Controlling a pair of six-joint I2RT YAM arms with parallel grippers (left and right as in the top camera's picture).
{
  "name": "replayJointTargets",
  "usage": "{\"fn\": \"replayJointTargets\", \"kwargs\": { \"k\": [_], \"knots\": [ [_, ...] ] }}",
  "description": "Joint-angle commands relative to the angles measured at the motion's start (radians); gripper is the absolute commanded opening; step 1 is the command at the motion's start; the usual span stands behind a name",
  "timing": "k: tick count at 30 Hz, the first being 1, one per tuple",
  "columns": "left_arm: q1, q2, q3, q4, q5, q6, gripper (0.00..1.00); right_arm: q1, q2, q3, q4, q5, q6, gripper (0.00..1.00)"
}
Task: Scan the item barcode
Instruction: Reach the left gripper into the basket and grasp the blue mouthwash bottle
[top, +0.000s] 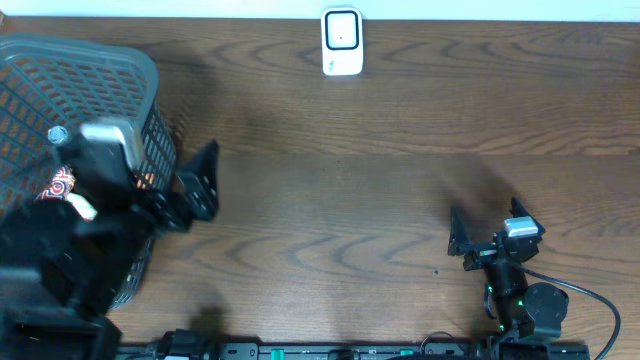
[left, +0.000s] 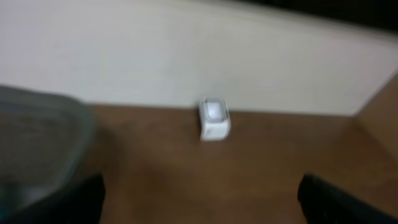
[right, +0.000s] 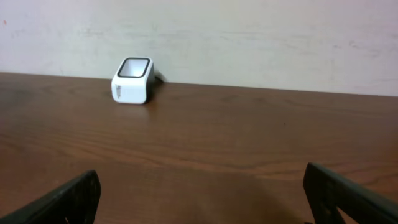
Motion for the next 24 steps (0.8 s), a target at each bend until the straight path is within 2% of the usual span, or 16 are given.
{"fn": "replayJointTargets", "kwargs": {
  "k": [1,5,10,12,15,19,21,24],
  "knots": [
    [-0.002,0.116,0.283,-0.134,-0.121,0.132,0.99,-0.003,-0.003,-0.001,-0.004,-0.002,-0.016,0.99],
    [-0.002,0.137,0.356,-0.277,-0.106,0.125,0.99,-0.003,-0.003,-0.001,-0.004,-0.002,-0.015,0.99],
    [-0.002,0.143,0.356,-0.281,-0.084,0.124,0.99,-0.003,-0.002,-0.001,-0.004,-0.002,-0.015,0.99],
    [-0.002,0.148,0.356,-0.267,-0.171,0.045,0.99,-0.003,-0.002,-0.001,-0.004,-0.002,-0.015,0.99],
    [-0.002,0.171,0.356,-0.240,-0.411,-0.100,0.98,-0.003,-0.002,-0.001,-0.004,-0.002,-0.015,0.99],
    [0.018,0.230,0.356,-0.238,-0.657,-0.247,0.98,-0.003,-0.002,-0.001,-0.004,-0.002,-0.015,0.99],
    [0.050,0.268,0.356,-0.243,-0.676,-0.299,0.98,-0.003,-0.002,-0.001,-0.004,-0.002,-0.015,0.99],
    [0.148,0.345,0.356,-0.276,-0.676,-0.455,0.98,-0.003,-0.002,-0.001,-0.004,-0.002,-0.015,0.99]
  ]
}}
